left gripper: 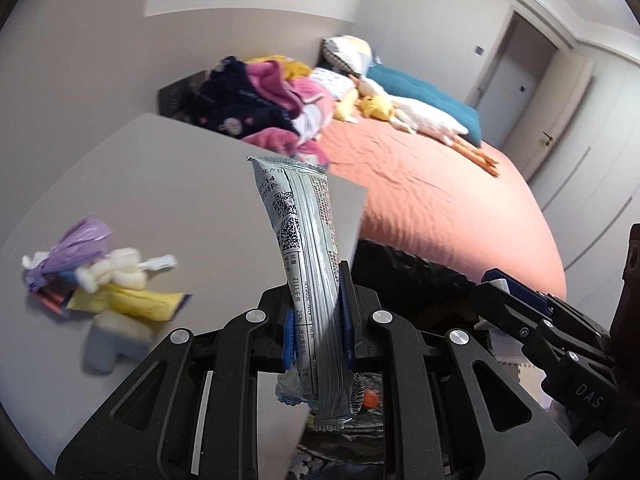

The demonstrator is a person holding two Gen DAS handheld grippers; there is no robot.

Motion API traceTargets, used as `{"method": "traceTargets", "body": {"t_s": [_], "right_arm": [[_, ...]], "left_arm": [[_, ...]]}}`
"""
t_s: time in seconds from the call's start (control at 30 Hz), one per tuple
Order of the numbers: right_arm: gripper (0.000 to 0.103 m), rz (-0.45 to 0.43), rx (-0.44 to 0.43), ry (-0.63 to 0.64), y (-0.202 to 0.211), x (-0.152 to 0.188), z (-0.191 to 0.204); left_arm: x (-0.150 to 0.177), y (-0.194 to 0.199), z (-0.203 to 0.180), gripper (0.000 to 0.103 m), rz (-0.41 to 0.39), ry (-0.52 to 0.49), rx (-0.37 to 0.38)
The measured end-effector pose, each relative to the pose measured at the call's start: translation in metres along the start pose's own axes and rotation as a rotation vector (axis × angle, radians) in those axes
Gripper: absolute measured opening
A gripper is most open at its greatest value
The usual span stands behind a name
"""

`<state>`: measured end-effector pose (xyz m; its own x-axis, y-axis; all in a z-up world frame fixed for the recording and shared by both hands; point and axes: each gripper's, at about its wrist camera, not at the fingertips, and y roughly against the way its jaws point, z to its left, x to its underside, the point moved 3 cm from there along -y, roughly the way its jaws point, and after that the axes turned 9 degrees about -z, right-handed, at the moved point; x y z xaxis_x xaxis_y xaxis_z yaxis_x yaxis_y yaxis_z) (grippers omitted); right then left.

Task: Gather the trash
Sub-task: 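Carry the wrapper and grey cap over the black bin and open both tools, then move both open tools back over the table toward the grey foam piece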

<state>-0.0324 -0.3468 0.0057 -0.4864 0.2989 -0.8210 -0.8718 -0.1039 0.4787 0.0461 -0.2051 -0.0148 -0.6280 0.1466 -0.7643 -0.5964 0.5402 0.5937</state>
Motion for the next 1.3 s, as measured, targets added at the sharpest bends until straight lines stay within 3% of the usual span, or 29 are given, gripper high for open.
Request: {"method": "traceTargets", "body": {"t_s": [0.83,0.9,0.93,0.97,1.0,1.03,1.3], "right_arm": [[0.036,-0.087,0.16,-0.08,0.055,-0.011,-0.088],[0.04,-0.101,0.169,-0.094,0.061,-0.013,-0.092],[0.054,-0.111,0.188,-0.104,0.064,-0.015,-0.096],[0.061,-0.13,0.222,-0.108,0.069,-0.016,-0.099],[0.07,-0.148,0.244,-0.111,0.072,-0.017,-0.102],[0.072,-0.167,0.255,-0.115,0.075,-0.018,-0.104],[0.073,-0.174,0.256,-0.142,0.077,-0.019,-0.114]], "left_arm": [[0.007,-0.049,-0.108,0.018,0.083,-0.147,0.192],[0.01,-0.053,-0.114,0.036,0.113,-0.156,0.209],[0.011,-0.055,-0.115,0.078,0.129,-0.158,0.207],[0.013,-0.058,-0.117,0.096,0.138,-0.159,0.194],[0.013,-0.056,-0.118,0.096,0.124,-0.164,0.189],[0.014,-0.056,-0.119,0.096,0.117,-0.174,0.188],[0.012,-0.055,-0.116,0.096,0.106,-0.186,0.16]]}}
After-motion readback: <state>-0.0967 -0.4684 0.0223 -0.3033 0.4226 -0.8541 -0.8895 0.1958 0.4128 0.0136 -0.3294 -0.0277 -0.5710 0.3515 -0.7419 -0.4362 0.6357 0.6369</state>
